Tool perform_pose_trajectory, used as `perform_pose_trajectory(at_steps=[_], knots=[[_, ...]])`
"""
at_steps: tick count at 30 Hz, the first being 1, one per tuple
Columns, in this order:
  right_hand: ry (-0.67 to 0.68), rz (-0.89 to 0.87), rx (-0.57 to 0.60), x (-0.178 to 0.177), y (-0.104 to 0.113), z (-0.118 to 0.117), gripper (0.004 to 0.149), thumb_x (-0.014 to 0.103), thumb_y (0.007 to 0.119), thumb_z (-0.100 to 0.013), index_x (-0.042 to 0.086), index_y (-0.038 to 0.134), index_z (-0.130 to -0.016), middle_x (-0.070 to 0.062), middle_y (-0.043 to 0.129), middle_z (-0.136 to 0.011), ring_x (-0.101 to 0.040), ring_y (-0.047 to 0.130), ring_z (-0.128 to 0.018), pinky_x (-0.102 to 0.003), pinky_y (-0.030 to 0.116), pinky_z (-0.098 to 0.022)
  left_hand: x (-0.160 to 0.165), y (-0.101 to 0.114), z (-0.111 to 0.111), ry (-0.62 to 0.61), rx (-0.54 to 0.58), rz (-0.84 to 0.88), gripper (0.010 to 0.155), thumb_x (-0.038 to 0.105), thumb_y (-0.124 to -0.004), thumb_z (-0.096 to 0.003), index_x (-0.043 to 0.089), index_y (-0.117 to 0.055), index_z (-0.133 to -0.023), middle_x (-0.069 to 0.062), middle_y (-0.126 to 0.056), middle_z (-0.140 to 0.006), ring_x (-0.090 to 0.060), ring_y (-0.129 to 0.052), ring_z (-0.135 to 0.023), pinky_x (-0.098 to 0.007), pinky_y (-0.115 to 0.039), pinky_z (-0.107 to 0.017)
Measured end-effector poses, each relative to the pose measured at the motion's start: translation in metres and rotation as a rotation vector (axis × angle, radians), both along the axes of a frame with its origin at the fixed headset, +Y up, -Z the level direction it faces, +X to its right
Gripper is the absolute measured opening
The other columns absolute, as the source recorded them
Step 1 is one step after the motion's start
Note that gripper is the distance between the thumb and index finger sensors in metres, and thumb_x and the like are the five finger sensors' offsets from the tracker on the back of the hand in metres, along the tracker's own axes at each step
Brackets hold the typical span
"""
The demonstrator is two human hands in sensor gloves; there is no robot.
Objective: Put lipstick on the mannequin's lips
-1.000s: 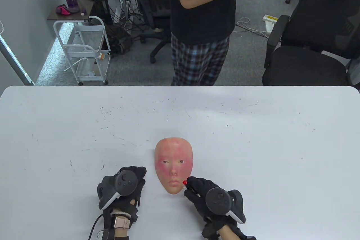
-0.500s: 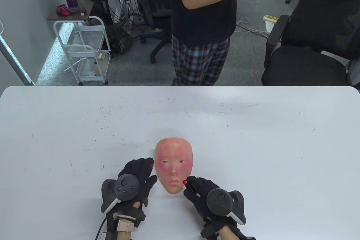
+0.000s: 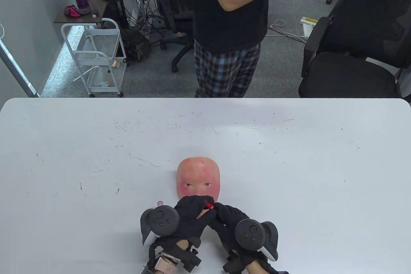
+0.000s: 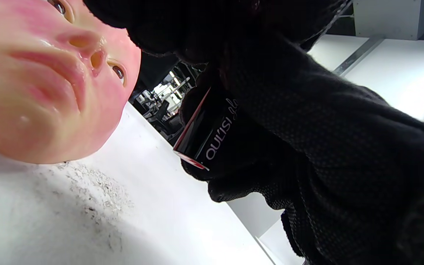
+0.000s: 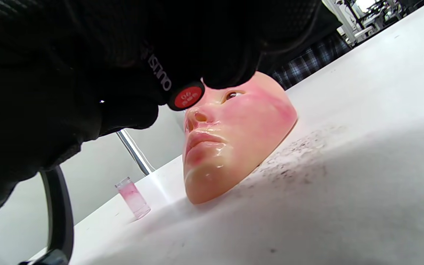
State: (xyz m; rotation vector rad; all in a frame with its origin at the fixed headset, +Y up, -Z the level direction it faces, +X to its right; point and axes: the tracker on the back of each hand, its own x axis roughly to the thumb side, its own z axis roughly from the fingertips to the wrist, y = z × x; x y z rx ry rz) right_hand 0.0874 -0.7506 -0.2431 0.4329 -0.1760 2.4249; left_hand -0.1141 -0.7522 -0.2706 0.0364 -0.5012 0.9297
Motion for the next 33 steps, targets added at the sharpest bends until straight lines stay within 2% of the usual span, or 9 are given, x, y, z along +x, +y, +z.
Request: perform_pose_trajectory(at_steps=[9, 13, 18, 21, 24, 27, 30, 31, 33], knots=[[0.036, -0.078, -0.019, -0.002, -0.002, 0.000, 0.055, 0.043, 0.087, -0.038, 0.014, 0.080, -0.085, -0.009, 0.095, -0.072, -0.028, 0.098, -0.052, -0.044, 0.081, -0.040, -0.006, 0.006, 0.002, -0.006, 0.075, 0.063, 0.050, 0.051, -0.071, -0.0570, 0.025, -0.068, -0.100, -0.008, -0.077, -0.092, -0.032, -0.071, -0.085, -0.049, -0.063, -0.062], [0.060, -0.088, -0.017, -0.003, -0.002, 0.001, 0.054, 0.041, 0.085, -0.039, 0.012, 0.081, -0.084, -0.010, 0.095, -0.071, -0.028, 0.098, -0.051, -0.044, 0.081, -0.040, -0.006, 0.002, 0.000, -0.050, 0.024, 0.141, 0.050, 0.050, -0.071, -0.0553, 0.026, -0.071, -0.099, -0.008, -0.078, -0.092, -0.032, -0.071, -0.085, -0.050, -0.063, -0.063], [0.123, -0.140, -0.029, -0.003, 0.001, 0.000, 0.054, 0.039, 0.084, -0.040, 0.009, 0.080, -0.085, -0.012, 0.095, -0.072, -0.029, 0.097, -0.053, -0.044, 0.080, -0.041, -0.012, -0.004, -0.006, -0.176, -0.055, 0.304, 0.050, 0.046, -0.071, -0.0559, 0.026, -0.070, -0.102, -0.009, -0.075, -0.096, -0.033, -0.066, -0.090, -0.052, -0.058, -0.067], [0.100, -0.128, -0.003, -0.004, 0.002, 0.003, 0.054, 0.039, 0.085, -0.039, 0.009, 0.081, -0.084, -0.011, 0.095, -0.071, -0.029, 0.097, -0.051, -0.044, 0.080, -0.041, -0.008, -0.004, -0.004, -0.122, -0.026, 0.264, 0.053, 0.052, -0.078, -0.0528, 0.030, -0.066, -0.100, -0.005, -0.073, -0.096, -0.031, -0.066, -0.090, -0.050, -0.059, -0.067], [0.098, -0.115, 0.014, -0.005, 0.002, 0.004, 0.054, 0.040, 0.085, -0.039, 0.010, 0.080, -0.084, -0.011, 0.095, -0.071, -0.028, 0.098, -0.051, -0.043, 0.081, -0.041, -0.012, 0.001, -0.004, -0.082, 0.028, 0.227, 0.048, 0.048, -0.079, -0.0511, 0.029, -0.073, -0.095, -0.004, -0.080, -0.091, -0.030, -0.074, -0.085, -0.049, -0.066, -0.063], [0.109, -0.120, 0.006, -0.004, 0.002, 0.004, 0.054, 0.038, 0.085, -0.039, 0.009, 0.080, -0.084, -0.012, 0.095, -0.072, -0.029, 0.097, -0.052, -0.043, 0.080, -0.042, -0.012, -0.001, -0.006, -0.125, -0.029, 0.305, 0.048, 0.041, -0.078, -0.0495, 0.028, -0.077, -0.095, -0.006, -0.082, -0.091, -0.032, -0.074, -0.086, -0.050, -0.065, -0.064], [0.121, -0.111, -0.003, -0.001, 0.000, 0.002, 0.054, 0.038, 0.085, -0.039, 0.009, 0.079, -0.085, -0.011, 0.095, -0.073, -0.030, 0.097, -0.054, -0.044, 0.080, -0.043, -0.012, -0.006, -0.010, -0.213, -0.138, 0.385, 0.049, 0.034, -0.077, -0.0487, 0.027, -0.081, -0.097, -0.010, -0.078, -0.097, -0.036, -0.067, -0.091, -0.053, -0.060, -0.067], [0.120, -0.117, -0.007, 0.000, -0.001, 0.002, 0.055, 0.038, 0.085, -0.039, 0.009, 0.079, -0.085, -0.011, 0.094, -0.073, -0.030, 0.097, -0.054, -0.044, 0.080, -0.043, -0.012, -0.009, -0.010, -0.267, -0.169, 0.392, 0.051, 0.033, -0.075, -0.0510, 0.024, -0.077, -0.101, -0.010, -0.075, -0.099, -0.036, -0.064, -0.093, -0.054, -0.057, -0.069], [0.109, -0.152, -0.004, -0.001, -0.001, 0.002, 0.055, 0.038, 0.085, -0.039, 0.009, 0.079, -0.085, -0.012, 0.095, -0.073, -0.029, 0.097, -0.053, -0.044, 0.080, -0.042, -0.011, -0.014, -0.011, -0.213, -0.163, 0.397, 0.055, 0.041, -0.078, -0.0526, 0.028, -0.068, -0.105, -0.006, -0.071, -0.100, -0.033, -0.063, -0.093, -0.051, -0.057, -0.069]])
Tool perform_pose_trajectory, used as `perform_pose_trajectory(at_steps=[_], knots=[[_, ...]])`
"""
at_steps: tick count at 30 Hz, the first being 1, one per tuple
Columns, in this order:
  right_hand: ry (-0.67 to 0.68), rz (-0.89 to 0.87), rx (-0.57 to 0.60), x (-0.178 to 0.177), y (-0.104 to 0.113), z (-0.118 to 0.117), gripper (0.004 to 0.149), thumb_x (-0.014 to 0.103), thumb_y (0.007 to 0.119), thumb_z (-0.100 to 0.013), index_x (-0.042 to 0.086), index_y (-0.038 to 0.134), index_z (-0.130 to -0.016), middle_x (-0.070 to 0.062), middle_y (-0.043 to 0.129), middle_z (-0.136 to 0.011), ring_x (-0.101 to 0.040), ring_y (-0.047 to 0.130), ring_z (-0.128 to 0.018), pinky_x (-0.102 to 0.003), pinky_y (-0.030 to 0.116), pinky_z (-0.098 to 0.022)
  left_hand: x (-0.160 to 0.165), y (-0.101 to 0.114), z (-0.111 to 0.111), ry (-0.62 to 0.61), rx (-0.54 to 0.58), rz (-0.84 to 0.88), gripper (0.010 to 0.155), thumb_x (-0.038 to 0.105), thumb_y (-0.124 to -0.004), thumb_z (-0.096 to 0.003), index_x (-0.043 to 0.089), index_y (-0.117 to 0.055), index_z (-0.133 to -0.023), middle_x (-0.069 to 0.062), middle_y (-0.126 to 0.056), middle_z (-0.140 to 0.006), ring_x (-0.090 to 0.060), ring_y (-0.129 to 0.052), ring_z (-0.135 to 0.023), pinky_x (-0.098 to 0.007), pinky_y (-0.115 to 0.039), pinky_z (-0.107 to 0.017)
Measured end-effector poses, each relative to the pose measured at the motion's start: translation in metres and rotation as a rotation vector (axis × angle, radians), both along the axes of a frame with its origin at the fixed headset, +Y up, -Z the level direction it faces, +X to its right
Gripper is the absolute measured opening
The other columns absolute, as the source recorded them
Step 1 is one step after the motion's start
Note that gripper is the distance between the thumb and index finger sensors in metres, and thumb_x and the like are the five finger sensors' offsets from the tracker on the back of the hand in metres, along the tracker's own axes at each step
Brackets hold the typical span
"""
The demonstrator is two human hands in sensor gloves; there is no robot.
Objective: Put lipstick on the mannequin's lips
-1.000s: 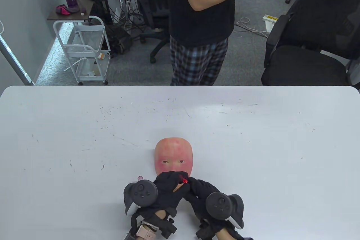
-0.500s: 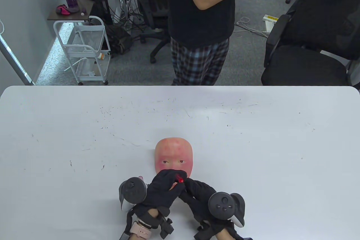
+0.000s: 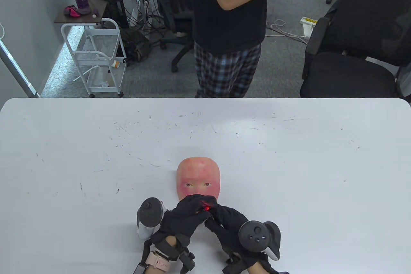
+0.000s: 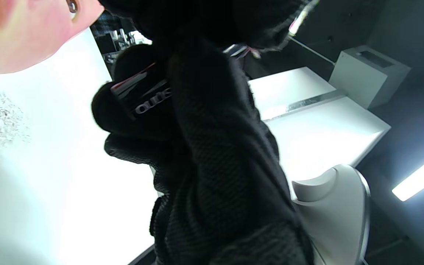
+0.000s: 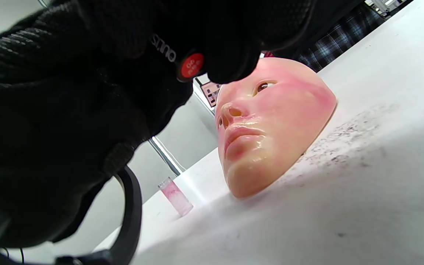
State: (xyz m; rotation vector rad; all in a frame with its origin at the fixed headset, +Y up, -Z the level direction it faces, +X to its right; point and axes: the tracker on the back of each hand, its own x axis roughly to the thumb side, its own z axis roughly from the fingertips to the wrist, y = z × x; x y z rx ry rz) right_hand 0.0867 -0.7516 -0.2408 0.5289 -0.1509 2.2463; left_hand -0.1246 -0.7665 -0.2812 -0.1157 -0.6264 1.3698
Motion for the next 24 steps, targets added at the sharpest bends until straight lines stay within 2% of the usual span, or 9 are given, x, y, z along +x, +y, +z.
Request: perform_pose_trajectory(at_steps=[1, 3, 5, 9, 11, 14, 17, 21, 24], knots=[[0.002, 0.000, 0.005, -0.001, 0.000, 0.000, 0.055, 0.038, 0.085, -0.039, 0.009, 0.080, -0.085, -0.012, 0.095, -0.072, -0.029, 0.097, -0.053, -0.044, 0.080, -0.042, 0.001, -0.002, 0.001, 0.039, -0.008, -0.002, 0.061, 0.048, -0.082, -0.0497, 0.029, -0.065, -0.106, -0.004, -0.072, -0.098, -0.031, -0.066, -0.091, -0.050, -0.060, -0.068], [-0.026, 0.031, 0.023, -0.001, 0.000, 0.002, 0.054, 0.039, 0.085, -0.039, 0.010, 0.080, -0.084, -0.011, 0.095, -0.071, -0.028, 0.098, -0.052, -0.043, 0.081, -0.041, 0.003, -0.004, 0.002, 0.072, -0.029, 0.036, 0.051, 0.046, -0.082, -0.0501, 0.030, -0.071, -0.098, -0.003, -0.074, -0.095, -0.031, -0.069, -0.089, -0.050, -0.062, -0.066], [-0.024, 0.016, 0.022, -0.001, 0.000, 0.002, 0.054, 0.039, 0.085, -0.039, 0.010, 0.080, -0.084, -0.011, 0.095, -0.071, -0.028, 0.098, -0.052, -0.043, 0.081, -0.041, 0.002, -0.002, 0.002, 0.069, -0.020, 0.049, 0.049, 0.042, -0.082, -0.0500, 0.028, -0.074, -0.096, -0.004, -0.076, -0.094, -0.032, -0.070, -0.089, -0.050, -0.062, -0.066], [-0.005, -0.008, -0.007, 0.000, -0.002, 0.000, 0.054, 0.038, 0.085, -0.039, 0.009, 0.079, -0.085, -0.012, 0.095, -0.073, -0.029, 0.097, -0.053, -0.044, 0.080, -0.042, 0.002, 0.003, 0.001, 0.033, 0.036, -0.002, 0.050, 0.037, -0.074, -0.0508, 0.029, -0.079, -0.099, -0.007, -0.076, -0.097, -0.034, -0.068, -0.091, -0.051, -0.061, -0.067], [0.019, -0.024, -0.024, 0.000, -0.003, -0.001, 0.055, 0.037, 0.085, -0.039, 0.009, 0.079, -0.085, -0.012, 0.094, -0.074, -0.030, 0.096, -0.055, -0.044, 0.080, -0.043, 0.001, 0.001, 0.000, -0.026, 0.009, -0.003, 0.050, 0.037, -0.071, -0.0524, 0.030, -0.076, -0.102, -0.006, -0.071, -0.100, -0.034, -0.063, -0.094, -0.052, -0.058, -0.070], [0.006, -0.050, -0.022, -0.001, -0.003, -0.001, 0.055, 0.037, 0.085, -0.039, 0.008, 0.079, -0.085, -0.012, 0.094, -0.073, -0.030, 0.097, -0.054, -0.044, 0.080, -0.043, 0.003, -0.006, 0.001, 0.007, -0.044, 0.045, 0.058, 0.047, -0.080, -0.0509, 0.029, -0.066, -0.105, -0.004, -0.068, -0.100, -0.032, -0.062, -0.093, -0.050, -0.057, -0.070], [-0.014, -0.015, -0.013, -0.002, -0.003, 0.000, 0.055, 0.038, 0.084, -0.039, 0.009, 0.079, -0.085, -0.012, 0.095, -0.073, -0.029, 0.097, -0.053, -0.044, 0.080, -0.042, 0.004, -0.007, 0.002, 0.058, -0.059, 0.066, 0.050, 0.043, -0.081, -0.0505, 0.029, -0.073, -0.097, -0.003, -0.072, -0.096, -0.032, -0.066, -0.091, -0.050, -0.060, -0.067], [-0.004, -0.020, -0.018, -0.002, -0.004, 0.000, 0.055, 0.037, 0.084, -0.039, 0.009, 0.078, -0.085, -0.012, 0.094, -0.074, -0.030, 0.096, -0.055, -0.044, 0.080, -0.043, 0.001, -0.001, 0.000, 0.006, 0.018, 0.017, 0.050, 0.037, -0.073, -0.0513, 0.029, -0.078, -0.100, -0.006, -0.073, -0.099, -0.034, -0.066, -0.092, -0.051, -0.059, -0.069], [0.015, -0.037, -0.034, -0.001, -0.004, -0.002, 0.055, 0.037, 0.084, -0.040, 0.009, 0.078, -0.086, -0.012, 0.093, -0.075, -0.030, 0.096, -0.056, -0.045, 0.079, -0.044, 0.001, -0.003, -0.001, -0.027, -0.006, 0.023, 0.051, 0.037, -0.070, -0.0530, 0.030, -0.075, -0.103, -0.005, -0.069, -0.101, -0.034, -0.061, -0.095, -0.051, -0.056, -0.071]])
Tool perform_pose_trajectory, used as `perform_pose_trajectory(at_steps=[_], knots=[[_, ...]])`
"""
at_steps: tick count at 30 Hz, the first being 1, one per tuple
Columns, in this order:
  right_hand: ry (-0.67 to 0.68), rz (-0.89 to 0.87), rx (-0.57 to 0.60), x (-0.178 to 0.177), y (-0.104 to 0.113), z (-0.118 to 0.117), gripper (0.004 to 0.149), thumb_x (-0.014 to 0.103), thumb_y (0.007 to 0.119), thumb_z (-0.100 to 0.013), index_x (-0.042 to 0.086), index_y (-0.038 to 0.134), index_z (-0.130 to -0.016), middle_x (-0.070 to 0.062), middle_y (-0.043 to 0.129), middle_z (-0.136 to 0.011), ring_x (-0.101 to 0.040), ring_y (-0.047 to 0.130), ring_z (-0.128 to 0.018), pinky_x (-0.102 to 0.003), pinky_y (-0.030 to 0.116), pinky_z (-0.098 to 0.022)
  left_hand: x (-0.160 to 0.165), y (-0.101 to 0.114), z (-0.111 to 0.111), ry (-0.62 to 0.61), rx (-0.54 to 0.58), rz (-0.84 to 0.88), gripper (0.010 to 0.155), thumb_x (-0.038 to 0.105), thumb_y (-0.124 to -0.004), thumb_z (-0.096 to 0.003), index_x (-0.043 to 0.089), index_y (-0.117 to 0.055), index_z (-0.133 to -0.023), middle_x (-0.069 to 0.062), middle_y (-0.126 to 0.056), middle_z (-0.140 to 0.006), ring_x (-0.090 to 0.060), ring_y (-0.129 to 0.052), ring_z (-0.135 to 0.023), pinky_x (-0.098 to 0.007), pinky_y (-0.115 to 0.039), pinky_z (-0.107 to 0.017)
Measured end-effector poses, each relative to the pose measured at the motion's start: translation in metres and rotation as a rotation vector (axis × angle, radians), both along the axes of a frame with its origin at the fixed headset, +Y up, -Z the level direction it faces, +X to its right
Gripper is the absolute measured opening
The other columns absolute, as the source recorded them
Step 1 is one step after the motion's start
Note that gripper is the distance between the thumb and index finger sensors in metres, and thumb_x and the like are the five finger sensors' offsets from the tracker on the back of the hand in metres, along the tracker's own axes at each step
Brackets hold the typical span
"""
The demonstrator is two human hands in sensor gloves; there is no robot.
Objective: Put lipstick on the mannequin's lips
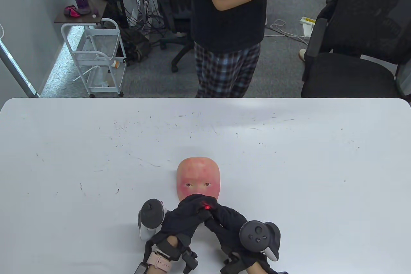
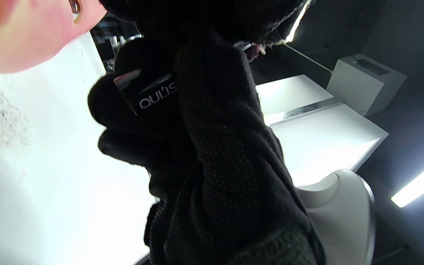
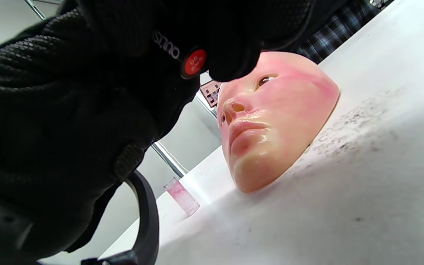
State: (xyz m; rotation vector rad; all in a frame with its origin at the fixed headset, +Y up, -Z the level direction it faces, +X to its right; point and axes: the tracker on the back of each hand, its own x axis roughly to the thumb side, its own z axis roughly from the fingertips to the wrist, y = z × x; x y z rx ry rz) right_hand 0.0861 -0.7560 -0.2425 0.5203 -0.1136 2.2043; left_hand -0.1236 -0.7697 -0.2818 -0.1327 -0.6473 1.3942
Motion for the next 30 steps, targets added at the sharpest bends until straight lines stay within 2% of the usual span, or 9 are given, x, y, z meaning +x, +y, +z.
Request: perform_pose_trajectory(at_steps=[3, 7, 12, 17, 20, 22, 24, 27, 30], knots=[[-0.004, -0.018, 0.002, 0.000, 0.001, 0.001, 0.055, 0.037, 0.084, -0.040, 0.008, 0.078, -0.086, -0.013, 0.093, -0.074, -0.031, 0.096, -0.056, -0.045, 0.079, -0.044, 0.002, -0.005, 0.001, 0.033, -0.050, 0.060, 0.055, 0.046, -0.081, -0.0508, 0.030, -0.070, -0.103, -0.004, -0.068, -0.100, -0.031, -0.063, -0.094, -0.050, -0.058, -0.070], [-0.023, 0.023, 0.025, -0.002, 0.002, 0.002, 0.055, 0.037, 0.084, -0.039, 0.009, 0.078, -0.086, -0.012, 0.094, -0.074, -0.030, 0.096, -0.055, -0.045, 0.079, -0.044, 0.000, -0.002, 0.001, 0.048, -0.014, 0.050, 0.049, 0.039, -0.078, -0.0504, 0.028, -0.076, -0.098, -0.005, -0.072, -0.097, -0.033, -0.066, -0.092, -0.050, -0.059, -0.068], [-0.012, 0.013, 0.019, -0.001, 0.002, 0.001, 0.055, 0.037, 0.084, -0.040, 0.009, 0.078, -0.086, -0.012, 0.093, -0.074, -0.030, 0.096, -0.056, -0.045, 0.079, -0.044, 0.000, 0.003, 0.001, 0.024, 0.023, 0.017, 0.050, 0.036, -0.071, -0.0518, 0.030, -0.077, -0.101, -0.005, -0.071, -0.100, -0.034, -0.063, -0.094, -0.051, -0.058, -0.070], [-0.012, 0.000, 0.011, 0.000, 0.001, 0.001, 0.055, 0.038, 0.083, -0.040, 0.012, 0.077, -0.088, -0.011, 0.093, -0.078, -0.031, 0.095, -0.059, -0.046, 0.078, -0.046, -0.004, 0.007, 0.001, 0.035, 0.042, 0.043, 0.050, 0.036, -0.076, -0.0521, 0.025, -0.079, -0.100, -0.007, -0.072, -0.100, -0.036, -0.062, -0.094, -0.053, -0.056, -0.070], [-0.045, 0.039, 0.031, 0.002, 0.006, 0.002, 0.054, 0.038, 0.081, -0.042, 0.014, 0.075, -0.091, -0.015, 0.091, -0.083, -0.033, 0.096, -0.062, -0.047, 0.078, -0.046, -0.014, 0.032, -0.001, 0.117, 0.155, -0.039, 0.055, 0.045, -0.075, -0.0542, 0.028, -0.070, -0.106, -0.008, -0.066, -0.106, -0.037, -0.057, -0.098, -0.053, -0.052, -0.073], [-0.075, 0.091, 0.037, 0.004, 0.005, 0.001, 0.054, 0.038, 0.080, -0.044, 0.015, 0.074, -0.092, -0.013, 0.092, -0.082, -0.033, 0.097, -0.060, -0.047, 0.079, -0.044, -0.022, 0.056, -0.006, 0.218, 0.210, -0.107, 0.058, 0.045, -0.075, -0.0544, 0.030, -0.066, -0.109, -0.009, -0.061, -0.111, -0.038, -0.052, -0.101, -0.053, -0.050, -0.074], [-0.086, 0.125, 0.021, 0.006, 0.003, -0.001, 0.053, 0.039, 0.079, -0.045, 0.016, 0.074, -0.092, -0.011, 0.093, -0.077, -0.032, 0.095, -0.057, -0.046, 0.078, -0.044, -0.025, 0.074, -0.014, 0.251, 0.248, -0.233, 0.059, 0.045, -0.075, -0.0545, 0.031, -0.064, -0.111, -0.010, -0.055, -0.115, -0.039, -0.046, -0.104, -0.052, -0.049, -0.074], [-0.104, 0.162, 0.021, 0.005, 0.001, -0.001, 0.053, 0.040, 0.077, -0.046, 0.015, 0.075, -0.093, -0.010, 0.092, -0.072, -0.031, 0.092, -0.054, -0.046, 0.075, -0.043, -0.023, 0.093, -0.032, 0.285, 0.232, -0.452, 0.064, 0.046, -0.075, -0.0544, 0.035, -0.057, -0.115, -0.010, -0.044, -0.121, -0.037, -0.036, -0.109, -0.053, -0.045, -0.077], [-0.127, 0.241, 0.049, 0.002, 0.002, 0.001, 0.053, 0.041, 0.076, -0.046, 0.015, 0.076, -0.092, -0.009, 0.092, -0.067, -0.029, 0.091, -0.052, -0.046, 0.075, -0.043, -0.017, 0.095, -0.053, 0.283, 0.197, -0.593, 0.067, 0.046, -0.075, -0.0537, 0.038, -0.053, -0.117, -0.009, -0.036, -0.124, -0.036, -0.028, -0.111, -0.054, -0.040, -0.079]])
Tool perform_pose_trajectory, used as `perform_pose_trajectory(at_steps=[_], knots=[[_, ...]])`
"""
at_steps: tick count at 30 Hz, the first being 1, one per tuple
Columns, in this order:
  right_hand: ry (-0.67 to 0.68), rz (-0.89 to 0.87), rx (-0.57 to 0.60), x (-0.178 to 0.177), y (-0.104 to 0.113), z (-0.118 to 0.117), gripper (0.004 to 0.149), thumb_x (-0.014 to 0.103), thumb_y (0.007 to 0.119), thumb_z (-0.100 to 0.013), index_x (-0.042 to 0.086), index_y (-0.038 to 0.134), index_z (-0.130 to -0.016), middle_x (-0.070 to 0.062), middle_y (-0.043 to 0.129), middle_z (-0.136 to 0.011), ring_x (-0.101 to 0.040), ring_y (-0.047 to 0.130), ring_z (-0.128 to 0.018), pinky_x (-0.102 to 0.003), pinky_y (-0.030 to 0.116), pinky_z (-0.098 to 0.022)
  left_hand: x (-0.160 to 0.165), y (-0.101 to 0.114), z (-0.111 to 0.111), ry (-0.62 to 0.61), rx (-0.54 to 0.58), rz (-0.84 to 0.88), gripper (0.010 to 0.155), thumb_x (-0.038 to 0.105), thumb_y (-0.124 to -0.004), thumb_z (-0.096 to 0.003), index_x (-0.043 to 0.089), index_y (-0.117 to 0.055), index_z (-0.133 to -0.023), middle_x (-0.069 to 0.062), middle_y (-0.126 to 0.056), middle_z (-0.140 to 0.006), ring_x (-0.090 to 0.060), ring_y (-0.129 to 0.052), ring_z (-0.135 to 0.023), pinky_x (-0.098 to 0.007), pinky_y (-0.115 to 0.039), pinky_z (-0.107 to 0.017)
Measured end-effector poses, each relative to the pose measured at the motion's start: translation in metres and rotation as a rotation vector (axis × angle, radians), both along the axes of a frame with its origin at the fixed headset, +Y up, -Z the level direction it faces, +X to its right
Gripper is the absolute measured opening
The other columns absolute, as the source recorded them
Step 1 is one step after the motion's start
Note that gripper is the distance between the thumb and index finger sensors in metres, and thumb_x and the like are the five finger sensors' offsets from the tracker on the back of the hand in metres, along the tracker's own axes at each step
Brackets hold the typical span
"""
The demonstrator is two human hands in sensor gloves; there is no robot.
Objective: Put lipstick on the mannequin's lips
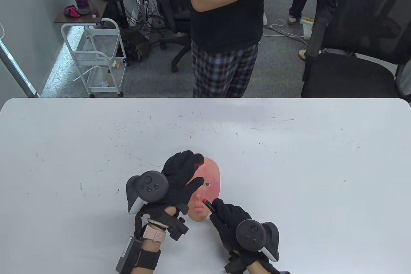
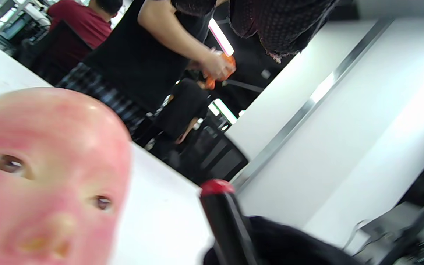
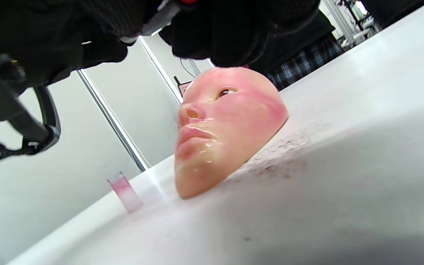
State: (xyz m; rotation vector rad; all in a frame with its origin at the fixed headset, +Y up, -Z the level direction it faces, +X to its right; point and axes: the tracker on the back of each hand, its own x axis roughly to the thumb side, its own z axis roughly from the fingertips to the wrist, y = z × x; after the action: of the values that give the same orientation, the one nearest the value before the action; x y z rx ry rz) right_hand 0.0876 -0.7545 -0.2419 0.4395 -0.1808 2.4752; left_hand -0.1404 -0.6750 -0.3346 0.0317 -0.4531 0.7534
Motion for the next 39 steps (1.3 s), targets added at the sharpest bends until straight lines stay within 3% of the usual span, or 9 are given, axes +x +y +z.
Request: perform_pose_trajectory(at_steps=[6, 14, 21, 39], knots=[[-0.037, 0.181, 0.073, -0.011, 0.000, 0.004, 0.053, 0.044, 0.077, -0.045, 0.016, 0.078, -0.090, -0.006, 0.092, -0.062, -0.026, 0.091, -0.049, -0.045, 0.075, -0.042, 0.013, -0.020, -0.037, 0.020, -0.108, -0.129, 0.070, 0.044, -0.077, -0.0531, 0.038, -0.049, -0.117, -0.008, -0.025, -0.125, -0.035, -0.017, -0.111, -0.055, -0.034, -0.081], [-0.062, 0.356, 0.119, -0.024, -0.005, 0.006, 0.053, 0.045, 0.078, -0.044, 0.016, 0.080, -0.088, -0.004, 0.093, -0.058, -0.025, 0.091, -0.048, -0.045, 0.076, -0.041, 0.024, -0.045, -0.061, 0.024, -0.263, -0.226, 0.073, 0.041, -0.078, -0.0526, 0.040, -0.044, -0.118, -0.006, -0.019, -0.125, -0.034, -0.011, -0.112, -0.058, -0.029, -0.082], [-0.055, 0.499, 0.156, -0.043, -0.006, 0.009, 0.052, 0.046, 0.078, -0.044, 0.017, 0.079, -0.088, -0.002, 0.092, -0.055, -0.024, 0.091, -0.048, -0.044, 0.076, -0.042, 0.025, -0.060, -0.066, 0.007, -0.324, -0.255, 0.071, 0.035, -0.078, -0.0526, 0.040, -0.047, -0.116, -0.005, -0.023, -0.124, -0.034, -0.016, -0.112, -0.060, -0.027, -0.081], [-0.025, 0.697, 0.085, -0.074, -0.011, -0.002, 0.053, 0.048, 0.075, -0.050, 0.018, 0.072, -0.093, 0.001, 0.089, -0.059, -0.022, 0.089, -0.054, -0.043, 0.075, -0.047, 0.020, -0.062, -0.067, -0.007, -0.351, -0.223, 0.071, 0.036, -0.078, -0.0517, 0.042, -0.048, -0.115, 0.000, -0.026, -0.123, -0.031, -0.020, -0.112, -0.056, -0.027, -0.082]])
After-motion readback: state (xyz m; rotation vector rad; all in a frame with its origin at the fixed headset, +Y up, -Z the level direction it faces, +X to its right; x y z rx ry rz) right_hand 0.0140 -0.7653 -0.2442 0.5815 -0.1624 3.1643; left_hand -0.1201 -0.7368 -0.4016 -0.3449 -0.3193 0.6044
